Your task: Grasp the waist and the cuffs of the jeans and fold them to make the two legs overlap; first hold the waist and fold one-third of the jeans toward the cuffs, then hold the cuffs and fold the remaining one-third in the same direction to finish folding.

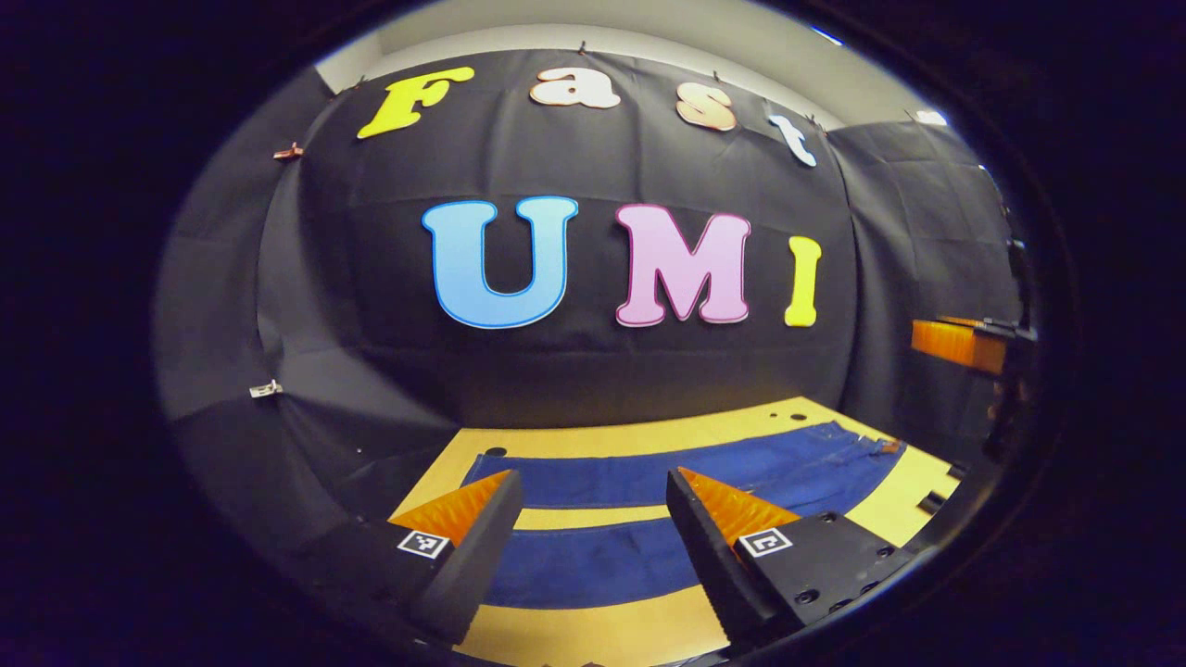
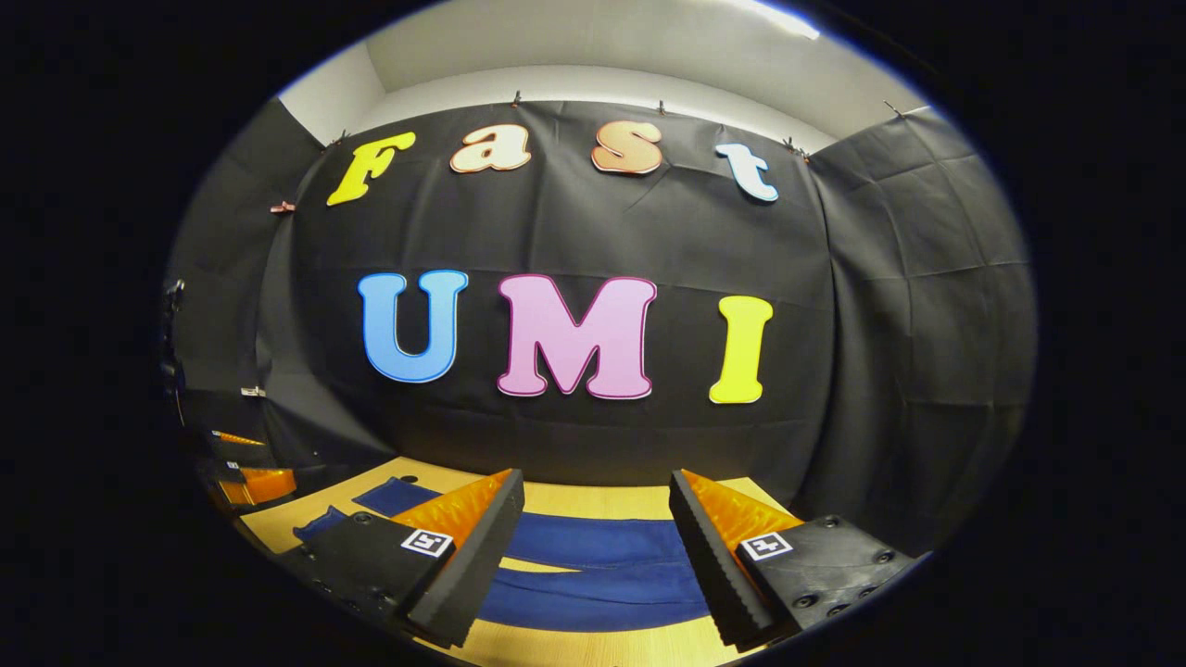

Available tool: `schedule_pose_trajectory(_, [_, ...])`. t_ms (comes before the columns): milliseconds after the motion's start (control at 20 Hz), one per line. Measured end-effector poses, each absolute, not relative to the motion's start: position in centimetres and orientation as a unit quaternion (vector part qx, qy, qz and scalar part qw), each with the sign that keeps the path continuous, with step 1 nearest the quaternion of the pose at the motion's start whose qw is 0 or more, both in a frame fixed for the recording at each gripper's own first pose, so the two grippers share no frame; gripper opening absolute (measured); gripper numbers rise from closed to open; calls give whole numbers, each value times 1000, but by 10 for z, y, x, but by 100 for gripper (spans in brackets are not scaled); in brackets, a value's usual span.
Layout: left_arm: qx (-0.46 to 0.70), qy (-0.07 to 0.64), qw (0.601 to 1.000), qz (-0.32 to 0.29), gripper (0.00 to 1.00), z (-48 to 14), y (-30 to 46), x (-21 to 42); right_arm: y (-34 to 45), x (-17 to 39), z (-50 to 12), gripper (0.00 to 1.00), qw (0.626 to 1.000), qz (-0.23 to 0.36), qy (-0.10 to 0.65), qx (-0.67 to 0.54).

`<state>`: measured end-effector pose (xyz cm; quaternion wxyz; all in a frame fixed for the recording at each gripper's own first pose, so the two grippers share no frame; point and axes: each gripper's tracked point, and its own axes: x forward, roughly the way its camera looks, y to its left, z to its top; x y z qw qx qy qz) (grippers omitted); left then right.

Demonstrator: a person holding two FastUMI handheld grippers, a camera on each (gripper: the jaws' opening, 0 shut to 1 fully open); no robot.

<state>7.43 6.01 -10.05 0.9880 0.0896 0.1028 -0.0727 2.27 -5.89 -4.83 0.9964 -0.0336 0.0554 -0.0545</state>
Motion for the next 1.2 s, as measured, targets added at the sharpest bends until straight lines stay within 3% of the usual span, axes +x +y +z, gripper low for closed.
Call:
schedule_pose_trajectory(200, [208, 183, 955, -102, 98, -161, 133, 81, -69, 30, -63, 96, 995, -63, 72, -40])
schedule_pose_trajectory(350, [323, 238, 906, -138, 98, -203, 181, 91, -78, 37, -79, 96, 993, -69, 86, -49])
schedule_pose_trajectory(700, [530, 353, 725, -260, 98, -318, 244, 90, -97, 54, -114, 96, 987, -79, 124, -68])
schedule_pose_trajectory(950, [559, 391, 676, -280, 97, -343, 263, 94, -128, 61, -137, 96, 981, -97, 150, -78])
schedule_pose_trajectory(1200, [568, 399, 654, -302, 84, -358, 260, 130, -164, 63, -160, 96, 972, -115, 184, -94])
